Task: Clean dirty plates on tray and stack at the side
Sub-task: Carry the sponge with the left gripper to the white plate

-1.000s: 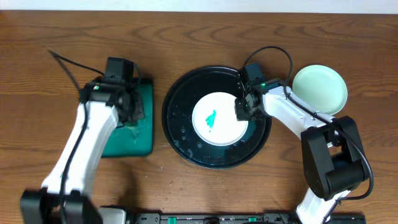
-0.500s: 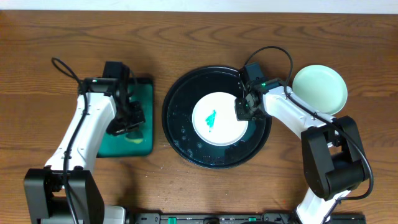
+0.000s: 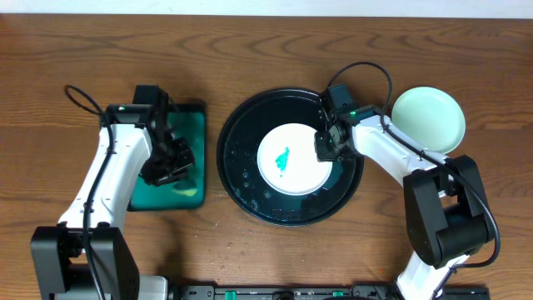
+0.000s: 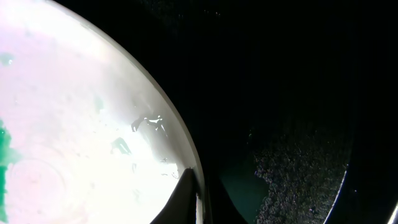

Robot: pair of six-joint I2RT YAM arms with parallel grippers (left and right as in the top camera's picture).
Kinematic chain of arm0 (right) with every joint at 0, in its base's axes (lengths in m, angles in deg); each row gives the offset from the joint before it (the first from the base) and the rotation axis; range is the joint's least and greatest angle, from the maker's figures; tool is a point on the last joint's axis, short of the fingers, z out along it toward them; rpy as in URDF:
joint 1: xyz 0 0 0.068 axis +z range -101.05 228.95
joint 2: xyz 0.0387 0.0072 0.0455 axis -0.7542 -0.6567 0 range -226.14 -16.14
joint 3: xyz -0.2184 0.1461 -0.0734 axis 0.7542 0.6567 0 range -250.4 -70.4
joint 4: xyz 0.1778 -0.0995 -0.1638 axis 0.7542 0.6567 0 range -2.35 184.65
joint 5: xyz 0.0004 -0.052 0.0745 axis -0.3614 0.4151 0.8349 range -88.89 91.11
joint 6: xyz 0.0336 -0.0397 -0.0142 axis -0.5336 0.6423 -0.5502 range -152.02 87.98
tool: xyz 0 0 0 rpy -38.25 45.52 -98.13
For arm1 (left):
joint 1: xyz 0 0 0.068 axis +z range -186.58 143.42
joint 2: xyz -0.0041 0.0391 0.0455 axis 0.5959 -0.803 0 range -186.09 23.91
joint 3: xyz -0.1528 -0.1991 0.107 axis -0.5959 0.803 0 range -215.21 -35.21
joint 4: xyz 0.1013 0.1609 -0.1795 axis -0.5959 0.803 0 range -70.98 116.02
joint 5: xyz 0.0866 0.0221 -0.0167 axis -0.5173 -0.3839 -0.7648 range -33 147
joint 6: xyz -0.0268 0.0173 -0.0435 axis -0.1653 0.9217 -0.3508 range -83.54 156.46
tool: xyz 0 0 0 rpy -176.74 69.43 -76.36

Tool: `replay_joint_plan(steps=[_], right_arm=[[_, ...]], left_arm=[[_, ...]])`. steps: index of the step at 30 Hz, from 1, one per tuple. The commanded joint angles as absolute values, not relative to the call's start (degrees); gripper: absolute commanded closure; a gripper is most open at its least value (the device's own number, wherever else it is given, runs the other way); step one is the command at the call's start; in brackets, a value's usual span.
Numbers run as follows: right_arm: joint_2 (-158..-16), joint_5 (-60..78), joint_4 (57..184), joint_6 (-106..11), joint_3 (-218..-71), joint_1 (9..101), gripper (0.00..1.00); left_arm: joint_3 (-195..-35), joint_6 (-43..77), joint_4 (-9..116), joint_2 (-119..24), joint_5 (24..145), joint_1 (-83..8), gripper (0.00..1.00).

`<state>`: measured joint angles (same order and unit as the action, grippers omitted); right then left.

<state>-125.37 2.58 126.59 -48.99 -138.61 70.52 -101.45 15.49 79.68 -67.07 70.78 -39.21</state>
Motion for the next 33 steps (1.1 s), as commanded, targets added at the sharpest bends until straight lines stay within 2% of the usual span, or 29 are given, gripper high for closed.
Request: replay_joint_plan(steps=[1,8,17,24,30,33], right_arm=[[-128.5,6.1,125.8,-50.2,-137.7,71.2,0.99],[-128.5,6.1,125.7,-50.2,-137.7,71.2,0.99],[-128.5,6.2,125.8,-50.2,-137.7,71.2,0.99],[-128.5,7.6,125.8,-50.2,-137.7,71.2,0.99],[-128.5,7.6,125.7,-50.2,-137.7,71.2,0.99],[-128.5,7.6,125.9,-50.2,-137.7,71.2,0.99]], left_arm=[[-102.1,15.6,77.8,-66.7,75.7,-43.3,0.93],[-102.2,9.7,68.8,-70.7,79.7,-55.1,0.93],[-106.8,6.0,59.6,-83.3,81.6,-66.5,0.93],[-107.2,0.1,50.8,-91.0,83.3,-67.4,0.93],[-107.3,-0.8,43.9,-98.3,95.1,-67.8,0.93],[-107.4,-0.9,42.5,-100.4,97.0,-68.0,0.93]])
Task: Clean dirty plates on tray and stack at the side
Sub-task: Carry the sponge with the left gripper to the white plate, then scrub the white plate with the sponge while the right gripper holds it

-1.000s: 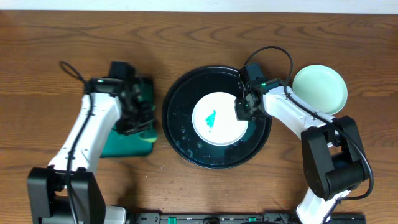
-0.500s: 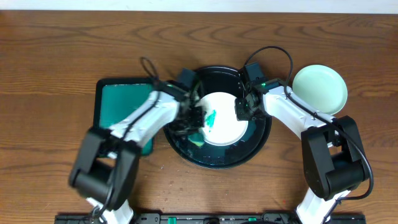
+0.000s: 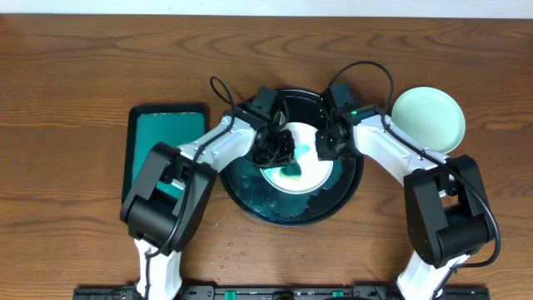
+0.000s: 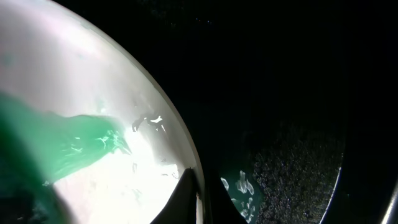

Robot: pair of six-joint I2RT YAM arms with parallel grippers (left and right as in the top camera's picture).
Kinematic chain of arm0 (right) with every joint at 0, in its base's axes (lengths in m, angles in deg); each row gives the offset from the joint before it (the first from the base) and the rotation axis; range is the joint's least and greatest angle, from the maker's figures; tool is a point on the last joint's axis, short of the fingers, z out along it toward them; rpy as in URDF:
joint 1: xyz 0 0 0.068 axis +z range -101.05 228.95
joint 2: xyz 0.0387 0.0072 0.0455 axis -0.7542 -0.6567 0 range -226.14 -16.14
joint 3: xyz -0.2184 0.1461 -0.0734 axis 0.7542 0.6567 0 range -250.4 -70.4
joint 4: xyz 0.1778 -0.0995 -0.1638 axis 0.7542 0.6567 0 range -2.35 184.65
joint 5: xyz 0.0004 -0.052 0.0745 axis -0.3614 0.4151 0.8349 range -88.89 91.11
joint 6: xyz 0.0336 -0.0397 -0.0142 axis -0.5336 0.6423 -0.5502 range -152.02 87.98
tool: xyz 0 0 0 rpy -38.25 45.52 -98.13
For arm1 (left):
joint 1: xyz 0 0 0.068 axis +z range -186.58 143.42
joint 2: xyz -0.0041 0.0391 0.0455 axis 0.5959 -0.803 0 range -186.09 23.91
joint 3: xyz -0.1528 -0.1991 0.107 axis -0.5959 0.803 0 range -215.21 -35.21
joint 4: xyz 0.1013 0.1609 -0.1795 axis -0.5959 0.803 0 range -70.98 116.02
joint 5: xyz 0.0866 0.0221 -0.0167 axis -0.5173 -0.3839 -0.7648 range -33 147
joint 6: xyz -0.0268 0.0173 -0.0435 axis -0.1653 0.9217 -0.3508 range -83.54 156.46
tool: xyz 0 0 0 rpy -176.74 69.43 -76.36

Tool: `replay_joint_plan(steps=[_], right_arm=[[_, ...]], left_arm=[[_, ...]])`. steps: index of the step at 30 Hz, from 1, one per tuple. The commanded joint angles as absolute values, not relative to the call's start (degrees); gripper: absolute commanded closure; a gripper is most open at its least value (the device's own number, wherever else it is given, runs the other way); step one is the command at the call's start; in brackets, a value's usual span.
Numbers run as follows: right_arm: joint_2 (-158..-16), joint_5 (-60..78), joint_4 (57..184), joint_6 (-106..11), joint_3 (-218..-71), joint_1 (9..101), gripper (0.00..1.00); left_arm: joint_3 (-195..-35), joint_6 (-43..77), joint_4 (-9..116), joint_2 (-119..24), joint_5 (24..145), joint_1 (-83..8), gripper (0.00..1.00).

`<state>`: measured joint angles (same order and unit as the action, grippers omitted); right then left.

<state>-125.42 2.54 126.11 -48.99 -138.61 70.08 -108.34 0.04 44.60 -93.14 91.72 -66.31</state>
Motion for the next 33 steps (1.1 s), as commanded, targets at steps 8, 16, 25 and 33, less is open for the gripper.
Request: replay_joint_plan(steps=[8,16,25,33], right_arm=[[-128.5,7.6,126.0,-50.2,-137.7,71.2,0.99],[-128.5,7.7,127.3,-50.3,-137.7,71.2,0.99],[-128.5,8.3,128.5,-50.9,-137.7,71.2,0.99],[-128.5,8.2,128.6,-50.9,-137.7,71.2,0.99]], left_arm=[[-107.7,1.0,32.7,-100.5,103.2,-68.2,0.93],[-107.8,7.4,27.1,-100.5,102.7,-66.8,0.93],[-108.6,12.2,36.9,-100.5,85.4,-62.2,0.93],[-110.1,12.9,55.2,-100.5,69.3,-58.5,0.93]])
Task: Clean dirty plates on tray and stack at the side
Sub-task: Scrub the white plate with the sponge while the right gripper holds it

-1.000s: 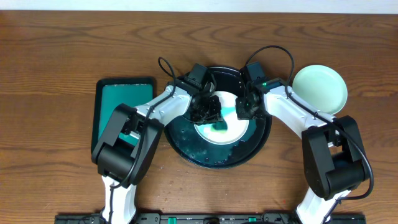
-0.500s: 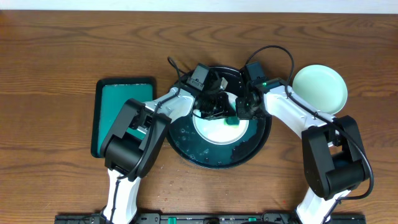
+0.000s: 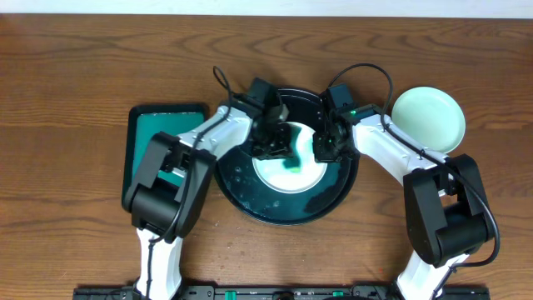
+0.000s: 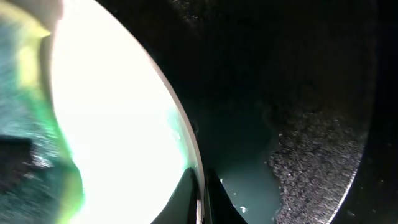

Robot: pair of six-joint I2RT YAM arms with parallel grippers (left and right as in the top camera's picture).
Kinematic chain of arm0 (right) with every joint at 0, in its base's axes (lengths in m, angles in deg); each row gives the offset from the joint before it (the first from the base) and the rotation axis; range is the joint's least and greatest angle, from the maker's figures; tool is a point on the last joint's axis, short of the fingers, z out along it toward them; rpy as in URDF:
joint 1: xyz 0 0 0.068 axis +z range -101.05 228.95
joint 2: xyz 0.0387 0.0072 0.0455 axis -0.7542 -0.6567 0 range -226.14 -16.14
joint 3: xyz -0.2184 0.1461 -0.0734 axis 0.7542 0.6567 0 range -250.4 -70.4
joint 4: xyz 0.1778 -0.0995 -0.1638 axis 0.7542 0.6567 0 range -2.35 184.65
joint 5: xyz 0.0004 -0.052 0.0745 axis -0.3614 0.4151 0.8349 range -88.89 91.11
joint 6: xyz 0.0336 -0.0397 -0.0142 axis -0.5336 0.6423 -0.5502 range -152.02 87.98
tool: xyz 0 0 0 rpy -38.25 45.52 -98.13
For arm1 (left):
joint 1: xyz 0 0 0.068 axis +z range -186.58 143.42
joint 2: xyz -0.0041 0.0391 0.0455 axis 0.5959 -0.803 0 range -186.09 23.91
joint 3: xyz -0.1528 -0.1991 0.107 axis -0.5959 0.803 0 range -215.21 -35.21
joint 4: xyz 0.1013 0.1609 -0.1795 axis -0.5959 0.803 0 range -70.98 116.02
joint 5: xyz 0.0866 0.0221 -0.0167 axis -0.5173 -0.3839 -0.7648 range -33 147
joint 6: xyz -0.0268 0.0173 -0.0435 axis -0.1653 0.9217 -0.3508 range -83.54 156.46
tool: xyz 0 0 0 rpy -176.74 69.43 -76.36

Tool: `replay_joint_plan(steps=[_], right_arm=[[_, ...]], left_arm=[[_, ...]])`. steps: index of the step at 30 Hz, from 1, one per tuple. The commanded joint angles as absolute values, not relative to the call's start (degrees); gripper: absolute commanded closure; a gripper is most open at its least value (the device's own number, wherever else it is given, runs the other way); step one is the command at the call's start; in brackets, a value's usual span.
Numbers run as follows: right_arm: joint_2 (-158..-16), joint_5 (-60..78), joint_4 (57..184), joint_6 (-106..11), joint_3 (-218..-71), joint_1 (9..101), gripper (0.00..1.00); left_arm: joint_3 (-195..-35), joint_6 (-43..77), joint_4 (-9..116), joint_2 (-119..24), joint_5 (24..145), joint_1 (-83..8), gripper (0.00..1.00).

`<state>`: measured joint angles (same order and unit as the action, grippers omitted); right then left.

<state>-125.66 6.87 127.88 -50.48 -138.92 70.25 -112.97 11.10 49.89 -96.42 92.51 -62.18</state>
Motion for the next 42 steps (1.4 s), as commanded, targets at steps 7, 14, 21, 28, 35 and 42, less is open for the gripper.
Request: replay_joint_plan(steps=[7,14,21,28,35,42], right_arm=[[-128.5,8.2,128.8,-50.9,-137.7,71.2,0.99],[-128.5,8.2,128.6,-50.9,-137.7,71.2,0.99],[-128.5,8.2,128.3,-50.9,-137.7,71.2,0.99],[-128.5,8.2,128.1,-50.9,-137.7,71.2,0.99],[-128.5,8.2,128.2,-50.9,-137.7,71.2,0.99],[-128.5,8.2,128.3,-50.9,-137.7,71.2,0.98]], left_arm=[[-110.8,12.9,67.5,-100.5,63.3,-59.3,0.93],[-111.5,11.9,76.6,-100.5,58.8,-61.8,0.93],[-112.6,21.0,79.8,-100.5,72.1,-66.9,0.93],[-112.8,25.1,74.0,-100.5,89.8,-72.9,0.93],[-112.8,25.1,66.2,-100.5,97.0,-75.9,0.93],[-112.8,20.1,56.6,-100.5,98.1,-74.1,0.93]])
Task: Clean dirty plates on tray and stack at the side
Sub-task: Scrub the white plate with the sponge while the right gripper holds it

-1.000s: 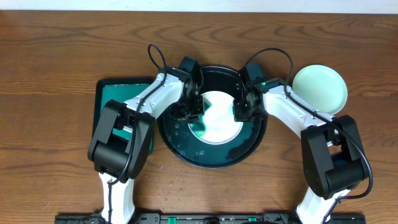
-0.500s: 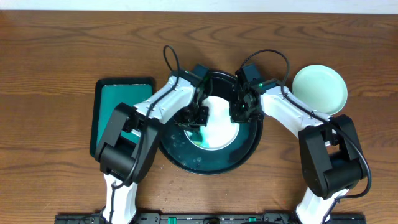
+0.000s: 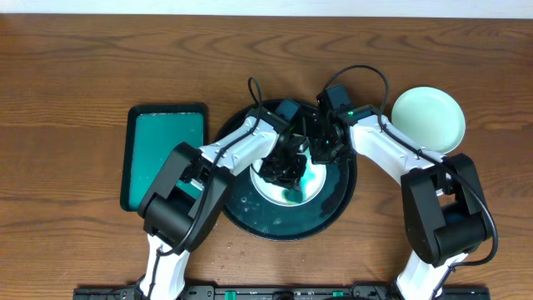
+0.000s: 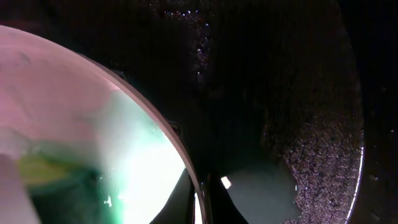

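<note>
A white plate (image 3: 310, 180), smeared with green soap, lies in the round black tray (image 3: 241, 208). My left gripper (image 3: 281, 167) is over the middle of the plate, shut on a yellow-green sponge that it mostly hides from overhead. In the right wrist view the sponge (image 4: 43, 171) shows blurred on the plate (image 4: 74, 106). At the plate's right edge, my right gripper (image 3: 320, 152) is shut on the rim, one finger on each side of the rim at the right gripper (image 4: 200, 208).
A green rectangular tray (image 3: 164, 154) lies to the left of the black tray. A pale green plate (image 3: 427, 119) sits on the table at the right. A puddle of soapy water (image 4: 261, 193) stands on the black tray's floor beside the plate.
My left gripper with the sponge was at the plate's upper left; it is now further right, over the plate's middle. The right gripper still pinches the rim. Green soap covers more of the plate.
At first my left gripper was at the green tray by the sponge, while the right held the plate's rim; the plate bore a small green stain. Then the left gripper was on the plate with the sponge, and green soap has since spread across it.
</note>
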Robot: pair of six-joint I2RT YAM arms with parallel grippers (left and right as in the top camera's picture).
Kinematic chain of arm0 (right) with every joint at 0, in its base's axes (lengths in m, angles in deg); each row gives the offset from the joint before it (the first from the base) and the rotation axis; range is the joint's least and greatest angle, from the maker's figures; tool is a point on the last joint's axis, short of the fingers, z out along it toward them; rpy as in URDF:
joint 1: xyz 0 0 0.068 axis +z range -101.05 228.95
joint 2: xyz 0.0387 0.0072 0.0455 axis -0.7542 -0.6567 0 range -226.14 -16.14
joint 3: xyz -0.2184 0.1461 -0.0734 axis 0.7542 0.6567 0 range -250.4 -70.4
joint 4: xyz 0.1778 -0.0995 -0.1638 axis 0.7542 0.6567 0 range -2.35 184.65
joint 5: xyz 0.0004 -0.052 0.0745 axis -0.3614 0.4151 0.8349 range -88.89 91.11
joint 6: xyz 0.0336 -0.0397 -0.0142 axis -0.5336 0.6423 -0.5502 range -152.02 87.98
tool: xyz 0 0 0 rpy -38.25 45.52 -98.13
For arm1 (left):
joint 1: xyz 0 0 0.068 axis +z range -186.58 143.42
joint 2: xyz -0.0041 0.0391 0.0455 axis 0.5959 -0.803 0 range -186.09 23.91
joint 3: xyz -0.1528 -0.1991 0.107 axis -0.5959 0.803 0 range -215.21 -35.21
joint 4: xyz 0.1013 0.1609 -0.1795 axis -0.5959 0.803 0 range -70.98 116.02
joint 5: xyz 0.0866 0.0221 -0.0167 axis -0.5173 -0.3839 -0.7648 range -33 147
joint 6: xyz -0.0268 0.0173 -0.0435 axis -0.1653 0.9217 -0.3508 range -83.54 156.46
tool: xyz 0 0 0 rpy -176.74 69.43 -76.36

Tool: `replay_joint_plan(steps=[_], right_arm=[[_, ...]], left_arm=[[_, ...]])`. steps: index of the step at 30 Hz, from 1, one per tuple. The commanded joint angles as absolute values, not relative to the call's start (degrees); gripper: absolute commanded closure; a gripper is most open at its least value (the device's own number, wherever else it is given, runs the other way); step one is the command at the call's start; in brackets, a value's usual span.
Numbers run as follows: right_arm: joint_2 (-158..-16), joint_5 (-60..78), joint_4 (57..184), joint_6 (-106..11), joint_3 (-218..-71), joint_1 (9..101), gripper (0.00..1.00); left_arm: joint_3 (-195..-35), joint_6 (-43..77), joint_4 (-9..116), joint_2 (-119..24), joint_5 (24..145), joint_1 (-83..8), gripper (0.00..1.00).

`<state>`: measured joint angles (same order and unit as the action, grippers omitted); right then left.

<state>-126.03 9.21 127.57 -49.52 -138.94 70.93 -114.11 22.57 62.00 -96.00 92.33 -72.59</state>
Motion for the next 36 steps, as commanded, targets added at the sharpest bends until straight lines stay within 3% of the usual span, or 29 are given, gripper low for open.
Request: replay_joint_plan(steps=[1,6,19,36], right_arm=[[-128.5,8.2,128.4,-50.9,-137.7,71.2,0.99],[-128.5,8.2,128.9,-51.3,-137.7,71.2,0.98],[-128.5,8.2,129.1,-51.3,-137.7,71.2,0.98],[-128.5,8.2,128.9,-51.7,-137.7,71.2,0.99]], left_arm=[[-112.8,18.7,54.5,-100.5,98.1,-73.4,0.93],[-112.8,13.2,48.6,-100.5,92.2,-69.8,0.93],[-112.8,9.1,49.3,-100.5,64.4,-58.8,0.93],[-112.9,7.2,62.0,-91.9,61.9,-55.0,0.93]])
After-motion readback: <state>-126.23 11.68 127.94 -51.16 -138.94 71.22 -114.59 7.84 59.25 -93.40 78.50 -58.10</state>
